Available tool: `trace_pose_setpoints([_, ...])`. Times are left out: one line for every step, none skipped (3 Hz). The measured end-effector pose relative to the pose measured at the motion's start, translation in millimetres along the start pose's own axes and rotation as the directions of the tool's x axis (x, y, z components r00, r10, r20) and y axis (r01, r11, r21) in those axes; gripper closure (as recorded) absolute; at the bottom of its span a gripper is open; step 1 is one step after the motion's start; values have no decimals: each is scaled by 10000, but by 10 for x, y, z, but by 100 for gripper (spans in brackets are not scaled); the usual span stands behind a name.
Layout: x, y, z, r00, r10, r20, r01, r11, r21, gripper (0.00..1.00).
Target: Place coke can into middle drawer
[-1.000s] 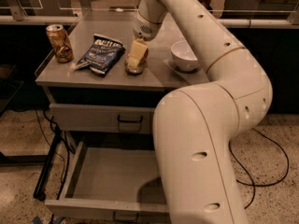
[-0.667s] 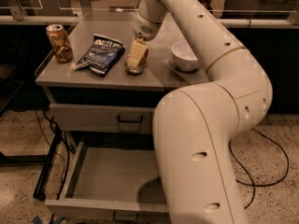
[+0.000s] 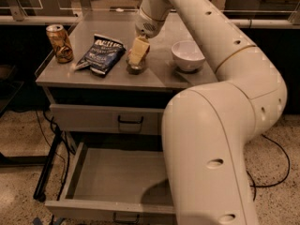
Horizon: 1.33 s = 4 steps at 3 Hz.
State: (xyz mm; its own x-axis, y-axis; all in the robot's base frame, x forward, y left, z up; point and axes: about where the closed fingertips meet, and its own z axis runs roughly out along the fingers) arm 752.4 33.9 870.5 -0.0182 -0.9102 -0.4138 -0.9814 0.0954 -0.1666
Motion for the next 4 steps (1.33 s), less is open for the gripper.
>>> trace_pose_setpoints([-18, 54, -324, 9978, -358, 560, 317, 9969, 723, 100])
trace_pose_setpoints([17, 273, -598, 9924, -728, 989, 608, 9910, 1195, 100])
trace_pose_setpoints([45, 343, -512, 9933, -711, 913, 616, 9928, 1025, 100])
trace_pose_setpoints([6, 398, -569, 9918, -847, 954, 749, 9920, 1015, 100])
